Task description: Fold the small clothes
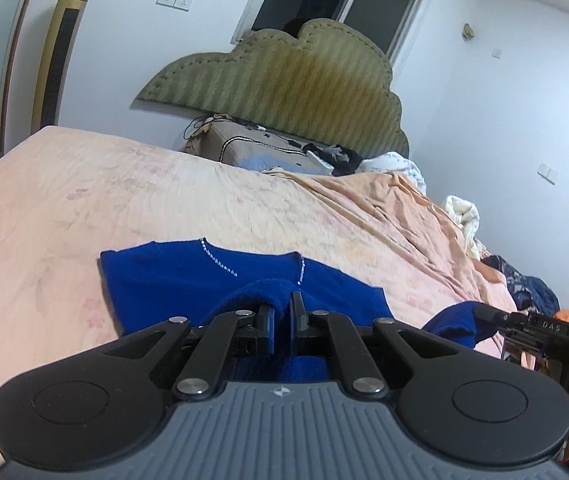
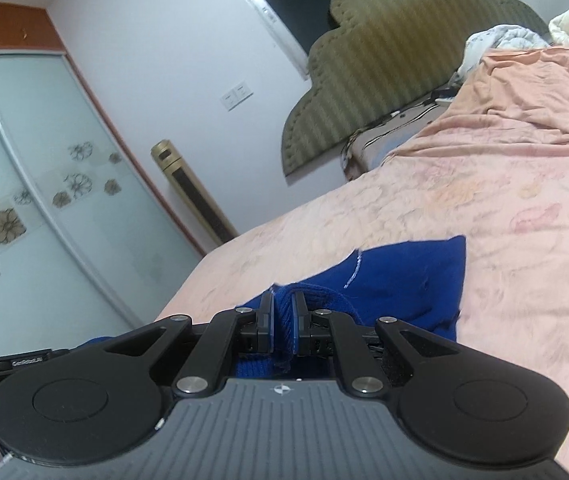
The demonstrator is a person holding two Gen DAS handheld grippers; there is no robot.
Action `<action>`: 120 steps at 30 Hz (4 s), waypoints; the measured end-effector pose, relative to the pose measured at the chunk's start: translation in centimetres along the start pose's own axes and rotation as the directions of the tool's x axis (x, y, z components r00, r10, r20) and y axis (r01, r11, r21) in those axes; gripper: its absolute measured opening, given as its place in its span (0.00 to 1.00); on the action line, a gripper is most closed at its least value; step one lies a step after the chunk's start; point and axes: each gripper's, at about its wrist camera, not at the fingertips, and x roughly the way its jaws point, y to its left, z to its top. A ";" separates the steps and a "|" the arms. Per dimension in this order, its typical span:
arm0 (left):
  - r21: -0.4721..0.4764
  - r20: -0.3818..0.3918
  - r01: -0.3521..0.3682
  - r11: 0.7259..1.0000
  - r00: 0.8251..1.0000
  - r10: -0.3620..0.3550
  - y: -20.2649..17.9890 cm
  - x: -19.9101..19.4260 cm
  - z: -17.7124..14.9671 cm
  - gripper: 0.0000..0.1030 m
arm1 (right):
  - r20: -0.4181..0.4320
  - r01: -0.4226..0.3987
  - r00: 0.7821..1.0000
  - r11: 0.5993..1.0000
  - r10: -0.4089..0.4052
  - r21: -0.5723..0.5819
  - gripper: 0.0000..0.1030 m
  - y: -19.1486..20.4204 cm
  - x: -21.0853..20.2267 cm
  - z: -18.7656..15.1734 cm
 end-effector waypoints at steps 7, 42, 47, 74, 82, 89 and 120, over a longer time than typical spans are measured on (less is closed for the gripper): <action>-0.043 -0.075 -0.014 0.999 0.997 0.011 1.0 5.4 2.4 0.07 | 0.026 0.053 0.998 0.998 -0.054 0.027 0.11 -1.6 4.1 1.9; -0.570 -0.178 -0.132 0.811 0.983 0.034 16.3 19.5 3.2 0.41 | -0.097 0.255 0.967 0.933 -0.237 0.255 0.46 -13.3 22.1 4.2; -0.385 -0.145 -0.178 0.905 0.981 0.131 13.8 17.0 4.0 0.50 | -0.074 0.181 0.982 0.972 -0.171 0.150 0.47 -10.8 20.7 4.6; 0.166 -0.359 -0.148 0.975 0.912 0.200 10.2 11.7 -5.6 0.50 | -0.469 -0.279 0.807 0.931 0.360 0.234 0.78 3.1 36.3 -0.2; 0.110 -0.297 -0.272 0.956 0.909 0.293 13.0 9.1 -5.1 0.39 | -0.241 -0.195 0.944 0.969 0.227 0.148 0.85 2.1 32.6 1.3; 0.029 -0.210 -0.265 0.964 0.941 0.265 12.6 8.0 -3.0 0.39 | -0.347 0.014 0.936 0.991 -0.060 -0.136 0.87 1.5 27.2 -0.8; 0.252 -0.189 -0.278 0.927 0.925 0.329 9.3 8.4 -6.8 0.56 | 0.074 0.665 0.636 0.497 -0.768 -0.558 0.85 -5.5 10.9 -5.9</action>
